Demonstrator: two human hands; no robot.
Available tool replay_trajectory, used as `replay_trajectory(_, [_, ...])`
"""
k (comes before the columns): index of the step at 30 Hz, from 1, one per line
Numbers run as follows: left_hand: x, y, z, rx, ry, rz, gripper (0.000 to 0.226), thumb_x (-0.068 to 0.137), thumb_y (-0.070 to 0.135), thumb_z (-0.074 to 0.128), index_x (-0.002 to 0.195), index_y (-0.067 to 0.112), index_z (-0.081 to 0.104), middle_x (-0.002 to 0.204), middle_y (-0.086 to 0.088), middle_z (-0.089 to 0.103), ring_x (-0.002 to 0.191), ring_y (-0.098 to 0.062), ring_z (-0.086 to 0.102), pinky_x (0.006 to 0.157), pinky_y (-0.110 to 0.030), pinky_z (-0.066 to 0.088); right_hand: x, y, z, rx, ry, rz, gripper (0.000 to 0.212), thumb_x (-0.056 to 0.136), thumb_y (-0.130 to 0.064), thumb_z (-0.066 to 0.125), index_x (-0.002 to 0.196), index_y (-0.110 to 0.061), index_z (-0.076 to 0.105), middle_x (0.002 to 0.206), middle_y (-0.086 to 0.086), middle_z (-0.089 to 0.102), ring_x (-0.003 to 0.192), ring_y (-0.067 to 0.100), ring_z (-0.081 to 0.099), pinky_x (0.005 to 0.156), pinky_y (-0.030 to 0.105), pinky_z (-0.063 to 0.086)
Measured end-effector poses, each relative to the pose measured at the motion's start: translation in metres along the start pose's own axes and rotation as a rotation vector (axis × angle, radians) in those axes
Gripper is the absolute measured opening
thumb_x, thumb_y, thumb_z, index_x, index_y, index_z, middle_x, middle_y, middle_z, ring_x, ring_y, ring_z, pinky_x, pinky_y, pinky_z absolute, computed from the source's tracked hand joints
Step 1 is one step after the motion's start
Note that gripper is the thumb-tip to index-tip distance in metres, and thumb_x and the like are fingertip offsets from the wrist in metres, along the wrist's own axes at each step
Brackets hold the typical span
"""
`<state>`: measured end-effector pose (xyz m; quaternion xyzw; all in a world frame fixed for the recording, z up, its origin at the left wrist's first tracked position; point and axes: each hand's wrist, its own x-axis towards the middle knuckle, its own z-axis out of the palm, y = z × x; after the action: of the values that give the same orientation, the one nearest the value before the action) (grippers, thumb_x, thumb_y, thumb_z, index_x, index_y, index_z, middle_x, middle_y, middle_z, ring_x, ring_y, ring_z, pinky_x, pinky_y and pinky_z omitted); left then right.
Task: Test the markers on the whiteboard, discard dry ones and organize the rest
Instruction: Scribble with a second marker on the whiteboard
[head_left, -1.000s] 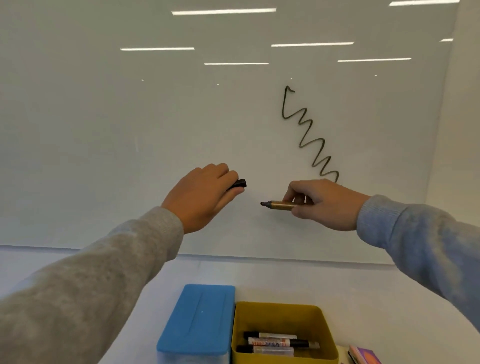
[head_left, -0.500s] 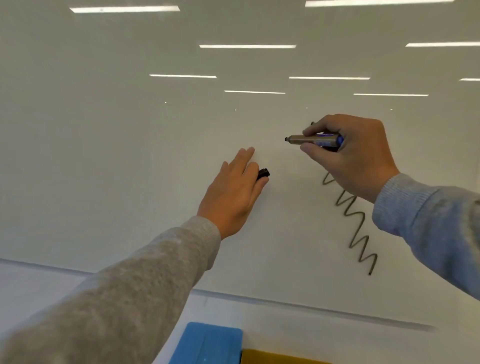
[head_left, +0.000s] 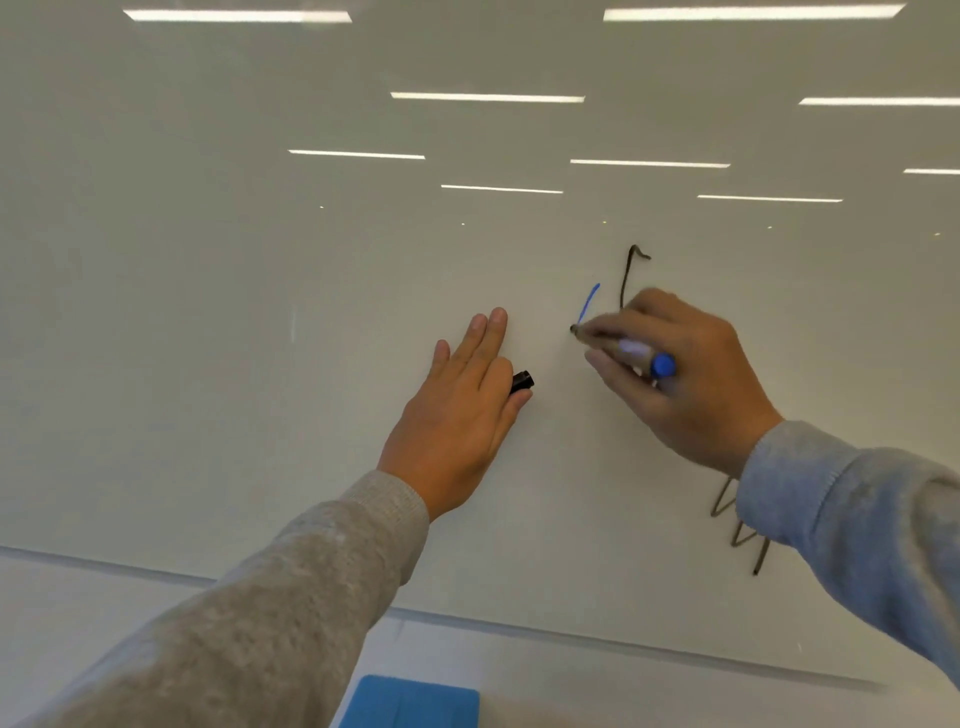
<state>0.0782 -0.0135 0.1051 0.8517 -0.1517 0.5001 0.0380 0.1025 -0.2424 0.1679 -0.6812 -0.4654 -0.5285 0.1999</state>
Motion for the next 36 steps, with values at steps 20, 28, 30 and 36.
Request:
replay_trajectory(20, [-0.009,-0.001,0.005,0.028,-0.008,0.011,0.030,0.108,0.038,0.028,0.094,0.017,0.044,0.167,-0.007,0.003,0.154,-0.020,-0.001,0.124,-0.048,0.014,-0.049,0.010,-0.017,0.029,0.007,0.157,0.019,0.093,-0.029,0.066,0.109,-0.022,0.071,0.097,-0.011,0.061,0.084,0.007,0.061,0.069,0.034,0.054])
replay_trajectory(28, [-0.012,0.000,0.004,0.035,-0.017,0.017,0.029,0.108,0.038,0.031,0.093,0.016,0.044,0.167,-0.010,0.005,0.154,-0.024,0.002,0.123,-0.051,0.017,-0.063,0.013,-0.022,0.021,-0.080,0.150,0.021,0.095,-0.033,0.063,0.113,-0.023,0.070,0.100,-0.012,0.060,0.085,0.012,0.062,0.071,0.038,0.055])
replay_trajectory(30, [-0.012,0.003,0.003,0.031,-0.022,0.015,0.031,0.108,0.038,0.031,0.093,0.015,0.045,0.166,-0.012,0.006,0.154,-0.025,0.002,0.122,-0.052,0.017,-0.068,0.010,-0.024,0.019,-0.085,0.156,0.022,0.095,-0.034,0.062,0.112,-0.023,0.070,0.100,-0.013,0.060,0.085,0.011,0.062,0.071,0.038,0.055])
replay_trajectory(36, [-0.032,0.019,0.013,0.032,-0.070,0.104,0.032,0.109,0.042,0.028,0.093,0.019,0.045,0.166,-0.010,0.012,0.154,-0.024,0.003,0.122,-0.054,0.017,-0.081,0.010,-0.031,-0.046,-0.285,0.110,0.023,0.094,-0.041,0.057,0.110,-0.029,0.068,0.095,-0.016,0.058,0.079,0.011,0.060,0.067,0.039,0.055])
